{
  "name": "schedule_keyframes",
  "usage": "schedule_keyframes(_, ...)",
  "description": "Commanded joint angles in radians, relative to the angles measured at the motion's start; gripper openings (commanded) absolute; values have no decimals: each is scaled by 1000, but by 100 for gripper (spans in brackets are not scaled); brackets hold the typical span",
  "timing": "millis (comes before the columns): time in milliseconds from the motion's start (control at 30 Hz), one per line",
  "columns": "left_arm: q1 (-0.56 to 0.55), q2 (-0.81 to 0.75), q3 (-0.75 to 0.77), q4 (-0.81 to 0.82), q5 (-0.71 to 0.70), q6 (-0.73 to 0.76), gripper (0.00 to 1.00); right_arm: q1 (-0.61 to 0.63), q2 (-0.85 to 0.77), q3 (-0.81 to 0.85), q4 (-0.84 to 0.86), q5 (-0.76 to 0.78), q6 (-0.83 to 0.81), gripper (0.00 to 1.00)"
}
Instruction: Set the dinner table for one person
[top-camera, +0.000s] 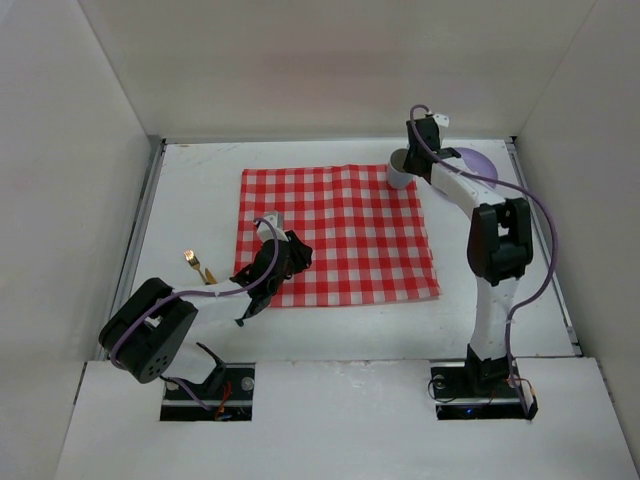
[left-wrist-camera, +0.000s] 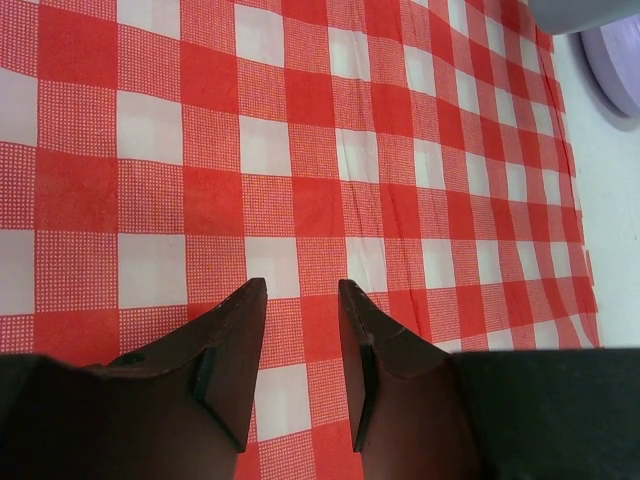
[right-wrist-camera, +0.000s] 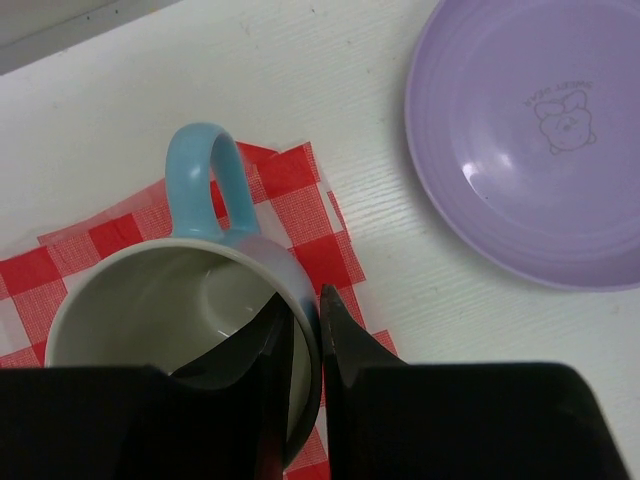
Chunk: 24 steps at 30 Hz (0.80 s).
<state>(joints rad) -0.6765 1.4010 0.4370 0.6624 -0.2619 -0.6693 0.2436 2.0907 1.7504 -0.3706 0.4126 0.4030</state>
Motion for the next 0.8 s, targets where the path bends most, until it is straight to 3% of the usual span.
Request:
schedule_keyframes(0,7,-13,-7,52,-10,13,32,6,15,84,41,2,-7,14)
schedule_keyframes(233,5,-8,-4,54,-10,11,32,6,78,132,12,-8,0,21)
schedule_keyframes(400,7,3,-3,54,-7,8,33,6,63,120,18,-11,8,48)
schedule_keyframes(533,7,4,0,54,-7,8,33,6,-30,57,51,-11,11,62)
schedule_keyframes(767,7,9,0,54,-4,2,33,-77,-306,-236,235,-75,89,74)
